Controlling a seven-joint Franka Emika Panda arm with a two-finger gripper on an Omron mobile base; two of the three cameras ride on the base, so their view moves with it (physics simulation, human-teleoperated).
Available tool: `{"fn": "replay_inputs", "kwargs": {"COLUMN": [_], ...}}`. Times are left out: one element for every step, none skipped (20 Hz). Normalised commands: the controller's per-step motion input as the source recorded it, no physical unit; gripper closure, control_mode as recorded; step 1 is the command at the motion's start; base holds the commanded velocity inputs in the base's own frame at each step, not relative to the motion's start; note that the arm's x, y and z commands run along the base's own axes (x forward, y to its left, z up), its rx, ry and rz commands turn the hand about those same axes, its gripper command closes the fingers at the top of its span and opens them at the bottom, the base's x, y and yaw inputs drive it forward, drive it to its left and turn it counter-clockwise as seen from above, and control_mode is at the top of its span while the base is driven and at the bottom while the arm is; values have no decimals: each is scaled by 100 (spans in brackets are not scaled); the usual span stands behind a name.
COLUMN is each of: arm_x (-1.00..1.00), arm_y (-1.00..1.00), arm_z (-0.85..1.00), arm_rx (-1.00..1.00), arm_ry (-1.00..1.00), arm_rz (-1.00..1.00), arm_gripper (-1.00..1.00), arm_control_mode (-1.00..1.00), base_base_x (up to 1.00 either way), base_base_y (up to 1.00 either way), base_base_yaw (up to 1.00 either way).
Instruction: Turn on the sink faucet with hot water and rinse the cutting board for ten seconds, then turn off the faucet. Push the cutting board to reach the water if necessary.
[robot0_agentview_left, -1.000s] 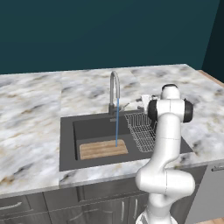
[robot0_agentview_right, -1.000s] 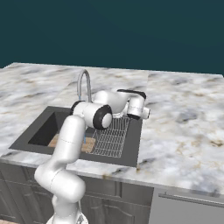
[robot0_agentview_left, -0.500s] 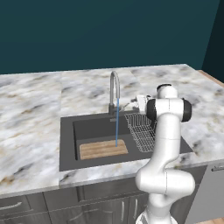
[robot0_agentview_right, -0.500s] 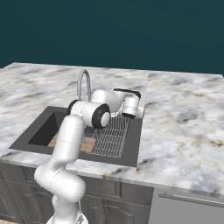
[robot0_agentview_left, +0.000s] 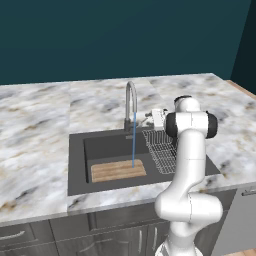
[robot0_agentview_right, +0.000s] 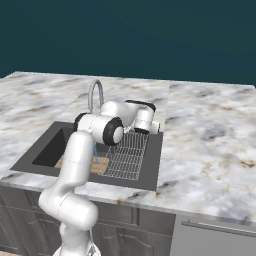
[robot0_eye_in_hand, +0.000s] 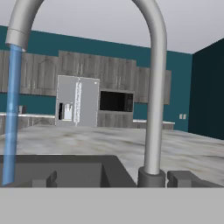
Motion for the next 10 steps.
{"fn": "replay_inputs", "kwargs": {"arm_x": [18, 16, 15, 15, 15, 16, 16, 16, 17, 19], "arm_y": [0, 0, 0, 0, -1, -16, -21, -20, -20, -22], "arm_z": [0, 0, 0, 0, 0, 0, -1, -1, 0, -1], "arm_rx": [0, 0, 0, 0, 1, 2, 2, 1, 1, 2], "arm_ry": [0, 0, 0, 0, 0, 0, 0, 0, 0, 0], "arm_rz": [0, 0, 0, 0, 0, 3, 5, 4, 3, 3], "arm_gripper": [-100, -100, -100, -100, -100, -100, -100, -100, -100, -100], "arm_control_mode": [-100, -100, -100, -100, -100, -100, -100, -100, -100, -100], "base_base_x": [0, 0, 0, 0, 0, 0, 0, 0, 0, 0], "base_base_y": [0, 0, 0, 0, 0, 0, 0, 0, 0, 0], "base_base_yaw": [0, 0, 0, 0, 0, 0, 0, 0, 0, 0]}}
